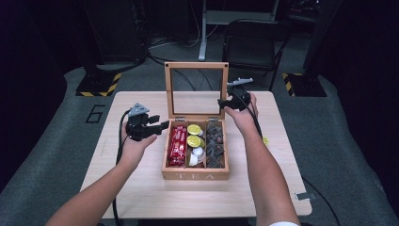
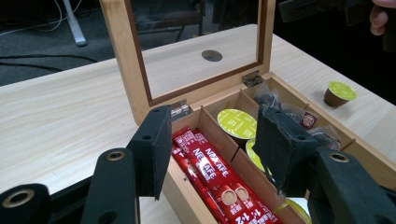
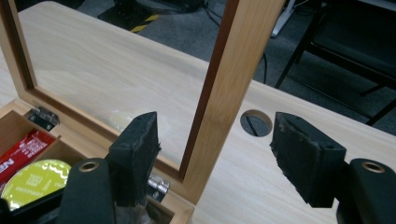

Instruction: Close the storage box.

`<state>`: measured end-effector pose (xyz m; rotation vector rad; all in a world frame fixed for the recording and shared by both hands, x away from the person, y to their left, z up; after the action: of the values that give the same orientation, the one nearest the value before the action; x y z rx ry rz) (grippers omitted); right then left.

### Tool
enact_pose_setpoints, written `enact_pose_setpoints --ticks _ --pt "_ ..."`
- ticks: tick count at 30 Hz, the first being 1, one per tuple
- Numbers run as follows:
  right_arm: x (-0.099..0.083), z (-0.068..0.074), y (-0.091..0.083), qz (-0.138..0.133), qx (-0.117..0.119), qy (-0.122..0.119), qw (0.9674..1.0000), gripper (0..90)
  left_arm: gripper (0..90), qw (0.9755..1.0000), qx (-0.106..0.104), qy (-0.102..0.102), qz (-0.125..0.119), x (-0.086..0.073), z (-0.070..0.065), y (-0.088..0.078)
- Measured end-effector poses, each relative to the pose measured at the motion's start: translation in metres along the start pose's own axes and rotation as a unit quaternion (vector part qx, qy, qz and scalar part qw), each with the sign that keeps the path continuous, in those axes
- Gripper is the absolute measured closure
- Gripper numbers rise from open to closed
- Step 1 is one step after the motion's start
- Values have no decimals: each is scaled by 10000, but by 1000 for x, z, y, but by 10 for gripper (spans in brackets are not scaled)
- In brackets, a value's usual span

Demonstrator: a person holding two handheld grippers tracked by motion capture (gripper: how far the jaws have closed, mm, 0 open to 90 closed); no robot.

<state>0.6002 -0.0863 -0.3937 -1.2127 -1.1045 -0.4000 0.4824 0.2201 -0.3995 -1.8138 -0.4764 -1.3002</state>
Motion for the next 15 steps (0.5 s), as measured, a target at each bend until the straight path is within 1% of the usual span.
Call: enact_pose_setpoints --ticks 2,4,5,8,10,11,14,15 --pt "2 1 3 21 -17 95 10000 313 464 10000 -18 18 1 0 0 -2" --pt "5 1 6 30 -12 27 10000 313 464 10000 -20 9 17 -1 1 -3" --pt "5 3 8 48 -9 65 10000 313 464 10000 -26 13 23 -1 2 -3" --pt "7 6 13 48 35 13 10000 313 464 10000 -22 -3 20 -1 5 -4" --pt "8 7 16 45 45 90 9999 314 464 10000 -13 -33 23 -1 7 -4" --pt "7 7 19 30 34 87 10000 314 464 10000 -13 -57 -2 -2 7 -4" --pt "6 5 22 42 -90 111 9999 311 464 10000 -25 -36 14 -3 7 -4" --pt "6 4 23 32 -96 128 9999 310 464 10000 -34 -37 12 -4 7 -4"
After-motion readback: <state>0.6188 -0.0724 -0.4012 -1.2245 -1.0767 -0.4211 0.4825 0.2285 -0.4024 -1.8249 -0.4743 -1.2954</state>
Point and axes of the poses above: each handheld gripper's, and its own axes: y roughly forward along the jaws, x roughly out of its top, z roughly to its left, the point moved 4 cm from there along y, roughly forward along the jaws, and after that the axes turned 4 degrees about -z, right-handed, at the moved point
